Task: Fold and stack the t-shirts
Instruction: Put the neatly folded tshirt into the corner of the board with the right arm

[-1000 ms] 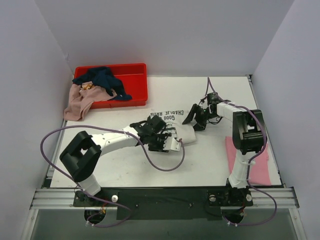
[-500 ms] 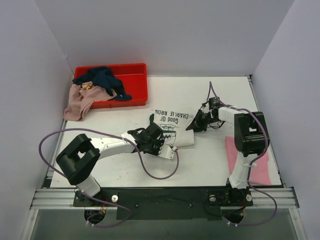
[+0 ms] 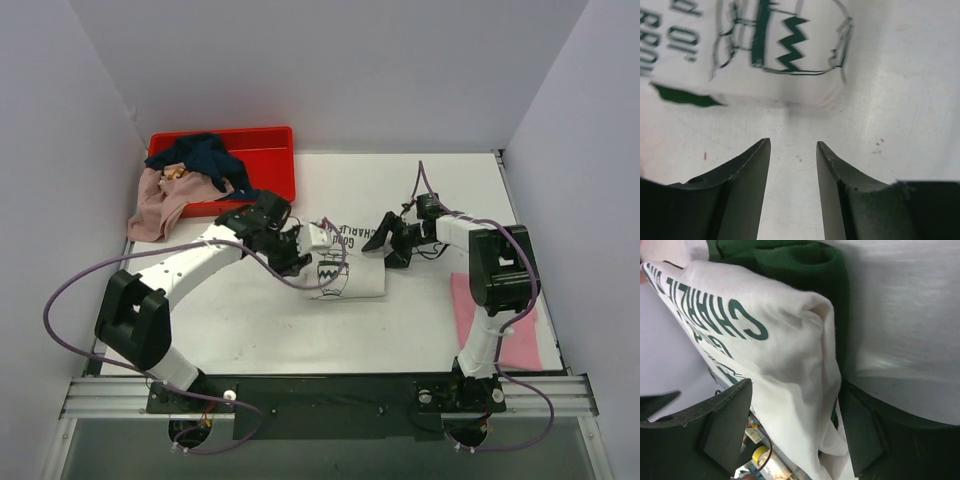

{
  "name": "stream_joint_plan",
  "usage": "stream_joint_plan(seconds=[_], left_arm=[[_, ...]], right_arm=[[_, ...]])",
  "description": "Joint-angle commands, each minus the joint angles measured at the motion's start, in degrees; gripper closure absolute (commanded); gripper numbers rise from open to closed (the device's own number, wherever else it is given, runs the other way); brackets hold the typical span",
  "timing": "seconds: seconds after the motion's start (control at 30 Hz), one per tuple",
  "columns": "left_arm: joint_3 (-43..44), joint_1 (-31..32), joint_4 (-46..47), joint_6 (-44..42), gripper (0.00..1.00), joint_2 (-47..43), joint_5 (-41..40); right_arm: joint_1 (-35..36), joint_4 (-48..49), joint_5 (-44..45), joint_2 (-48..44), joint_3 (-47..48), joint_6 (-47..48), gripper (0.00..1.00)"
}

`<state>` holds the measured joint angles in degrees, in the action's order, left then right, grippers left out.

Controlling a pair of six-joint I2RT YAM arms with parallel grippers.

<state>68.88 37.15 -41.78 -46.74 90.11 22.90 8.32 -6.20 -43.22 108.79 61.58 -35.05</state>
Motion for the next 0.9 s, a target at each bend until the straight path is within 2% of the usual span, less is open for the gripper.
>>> stream_joint_plan(seconds=[0.0,0.17,0.23,0.37,0.43,0.47,0.5,0.53,0.6,0.63,0.77,0.87], left_arm=[[3.79,-5.07,7.58,21.75,0.48,1.55,0.88],[12.76,-5.5,5.06,36.78,0.49,11.04,-2.77],[14.17,-6.55,4.17,39.26,0.49,12.54,-2.07],[12.24,-8.67,5.92,40.06,0.49,11.68,-3.2],[12.24,-10.77,5.92,40.24,0.49,10.97,-3.38],[12.68,-11.3,5.75,40.41,0.49,10.71,-3.47],[12.77,-12.61,5.83,40.5,0.49,9.92,-3.82],[13.12,-13.32,5.75,40.5,0.49,9.57,-4.0],[13.47,-14.64,5.05,39.19,0.49,8.07,-4.52],[13.73,-15.25,4.69,38.57,0.49,7.02,-5.05],[13.91,-15.52,2.14,34.88,0.48,4.47,-7.16],[13.47,-15.61,2.05,34.61,0.48,3.15,-8.13]], right_arm=[[0.91,5.2,-1.86,3.7,0.03,-2.64,0.34],[1.09,9.27,-4.32,6.25,0.2,-4.85,0.36],[1.53,10.59,-5.11,7.3,0.38,-5.64,0.4],[2.49,12.87,-7.22,9.41,1.43,-6.78,0.63],[3.02,13.93,-8.28,9.86,1.96,-6.88,0.8],[3.2,13.76,-8.72,10.03,2.4,-6.7,0.95],[3.2,12.71,-8.9,9.86,2.75,-5.74,1.0],[3.11,12.35,-9.25,9.51,3.19,-5.3,1.0],[2.85,7.97,-8.99,7.76,4.33,-1.1,1.0],[2.76,1.95,-8.46,5.4,5.82,3.36,1.0],[2.67,-21.77,4.33,-0.93,12.32,20.85,1.0],[2.76,-30.61,12.79,-6.29,12.78,28.78,1.0]])
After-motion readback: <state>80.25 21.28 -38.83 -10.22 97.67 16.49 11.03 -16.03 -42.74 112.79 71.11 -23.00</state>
